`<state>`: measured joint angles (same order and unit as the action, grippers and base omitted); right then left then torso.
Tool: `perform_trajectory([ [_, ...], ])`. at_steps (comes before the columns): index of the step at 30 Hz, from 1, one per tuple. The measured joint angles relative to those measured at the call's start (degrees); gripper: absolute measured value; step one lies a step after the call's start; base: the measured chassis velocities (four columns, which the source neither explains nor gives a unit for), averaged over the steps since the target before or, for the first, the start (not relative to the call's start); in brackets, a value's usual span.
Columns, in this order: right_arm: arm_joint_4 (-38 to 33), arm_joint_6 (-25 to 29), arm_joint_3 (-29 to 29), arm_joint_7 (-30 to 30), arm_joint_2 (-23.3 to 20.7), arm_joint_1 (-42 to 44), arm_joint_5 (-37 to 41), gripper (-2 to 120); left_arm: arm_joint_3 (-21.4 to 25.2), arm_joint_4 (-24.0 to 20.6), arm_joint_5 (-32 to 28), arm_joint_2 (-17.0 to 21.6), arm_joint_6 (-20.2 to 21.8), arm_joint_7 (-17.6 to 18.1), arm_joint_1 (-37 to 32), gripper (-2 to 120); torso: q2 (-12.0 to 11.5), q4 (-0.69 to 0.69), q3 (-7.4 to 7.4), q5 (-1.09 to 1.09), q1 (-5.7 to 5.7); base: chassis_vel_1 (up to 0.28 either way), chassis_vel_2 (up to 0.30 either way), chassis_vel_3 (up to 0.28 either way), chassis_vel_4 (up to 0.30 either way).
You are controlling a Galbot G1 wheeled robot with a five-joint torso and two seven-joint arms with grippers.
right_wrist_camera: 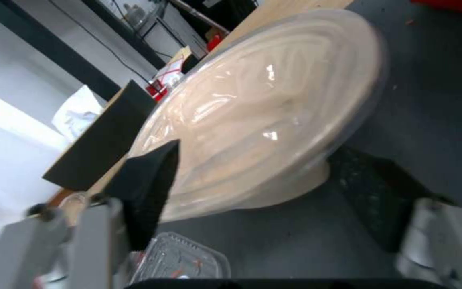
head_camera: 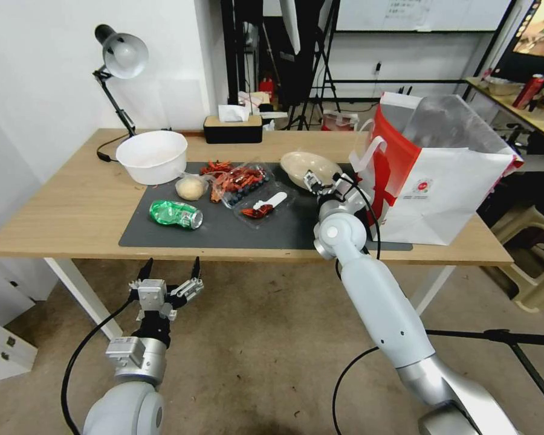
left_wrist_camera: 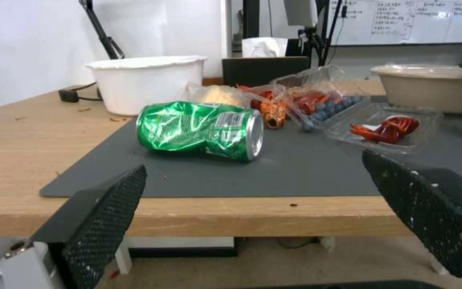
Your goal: Pick up the trash from the table and place it into the takeout bag.
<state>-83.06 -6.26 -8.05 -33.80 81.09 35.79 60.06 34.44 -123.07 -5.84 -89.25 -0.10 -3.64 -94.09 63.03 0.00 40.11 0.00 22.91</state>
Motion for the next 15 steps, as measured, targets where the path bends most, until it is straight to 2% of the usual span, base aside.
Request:
perform_trajectory([
  [1,0.0,0.0,0.0,0.0,0.0,0.0,0.0,67,0.0,0.0,0.0,0.0,0.0,0.0,0.0,100,0.0,0.00,0.00,0.00,0.00,0.000,0.000,0.000,0.000],
  [3,0.0,-0.2,-0.1,-0.1,-0.2,0.0,0.1,54,-0.1,0.0,-0.1,0.0,0.0,0.0,0.0,100,0.0,0.00,0.00,0.00,0.00,0.000,0.000,0.000,0.000],
  [8,-0.3,-0.5,-0.4,-0.4,-0.4,0.0,0.6,43,-0.2,-0.2,-0.5,-0.1,-0.1,-0.1,-0.2,100,0.0,0.00,0.00,0.00,0.00,0.000,0.000,0.000,0.000],
  [10,-0.5,-0.6,-0.8,-0.6,-0.4,0.1,0.9,30,-0.3,-0.3,-0.6,-0.1,-0.1,-0.2,-0.2,100,0.0,0.00,0.00,0.00,0.00,0.000,0.000,0.000,0.000],
  [12,-0.6,-0.6,-0.9,-0.7,-0.5,0.1,0.9,26,-0.3,-0.3,-0.7,-0.1,-0.2,-0.3,-0.2,100,0.0,0.00,0.00,0.00,0.00,0.000,0.000,0.000,0.000],
  [14,-0.8,-0.6,-1.0,-0.7,-0.6,0.3,0.9,15,-0.3,-0.4,-0.7,0.0,-0.3,-0.3,-0.3,100,0.0,0.00,0.00,0.00,0.00,0.000,0.000,0.000,0.000],
  [15,-0.9,-0.6,-1.0,-0.7,-0.6,0.4,0.9,13,-0.3,-0.4,-0.7,0.0,-0.3,-0.3,-0.3,100,0.0,0.00,0.00,0.00,0.00,0.000,0.000,0.000,0.000],
])
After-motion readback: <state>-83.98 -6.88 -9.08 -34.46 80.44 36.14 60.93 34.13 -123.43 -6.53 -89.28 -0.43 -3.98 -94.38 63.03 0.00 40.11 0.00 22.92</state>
